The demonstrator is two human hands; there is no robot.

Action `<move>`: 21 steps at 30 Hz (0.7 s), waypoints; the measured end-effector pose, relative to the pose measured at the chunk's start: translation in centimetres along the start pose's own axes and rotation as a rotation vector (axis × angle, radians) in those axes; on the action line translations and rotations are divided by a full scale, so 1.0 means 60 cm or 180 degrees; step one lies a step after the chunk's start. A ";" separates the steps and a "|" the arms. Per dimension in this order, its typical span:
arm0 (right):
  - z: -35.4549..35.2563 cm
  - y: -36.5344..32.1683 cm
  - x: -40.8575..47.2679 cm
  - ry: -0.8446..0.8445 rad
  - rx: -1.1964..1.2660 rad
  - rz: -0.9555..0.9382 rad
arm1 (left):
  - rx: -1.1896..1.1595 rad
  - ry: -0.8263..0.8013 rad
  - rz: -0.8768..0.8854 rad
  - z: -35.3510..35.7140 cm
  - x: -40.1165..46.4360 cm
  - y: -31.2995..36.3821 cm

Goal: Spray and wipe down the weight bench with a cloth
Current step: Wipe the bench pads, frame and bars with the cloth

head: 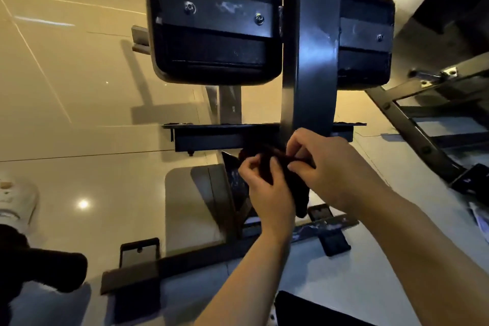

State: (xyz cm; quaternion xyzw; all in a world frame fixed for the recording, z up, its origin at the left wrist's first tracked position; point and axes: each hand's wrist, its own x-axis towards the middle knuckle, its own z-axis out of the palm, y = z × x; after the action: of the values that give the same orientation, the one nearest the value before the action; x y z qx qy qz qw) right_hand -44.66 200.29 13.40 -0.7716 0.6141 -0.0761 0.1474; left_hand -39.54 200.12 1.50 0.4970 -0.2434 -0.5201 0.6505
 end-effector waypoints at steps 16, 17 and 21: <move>-0.049 0.048 -0.007 -0.0336 -0.0369 -0.0191 | 0.1323 -0.0363 0.0195 -0.010 0.027 -0.111; -0.042 0.042 -0.006 -0.0228 -0.0498 -0.0265 | 0.1326 -0.0437 0.0182 -0.016 0.025 -0.112; 0.002 0.047 -0.005 0.0642 -0.1350 -0.0873 | 0.1321 -0.0507 0.0374 -0.016 0.019 -0.115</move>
State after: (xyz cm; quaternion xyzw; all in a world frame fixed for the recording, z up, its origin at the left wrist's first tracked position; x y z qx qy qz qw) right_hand -47.32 199.99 12.42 -0.8497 0.5176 -0.0416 -0.0911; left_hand -41.35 199.68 -5.30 0.5625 -0.4243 -0.4577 0.5422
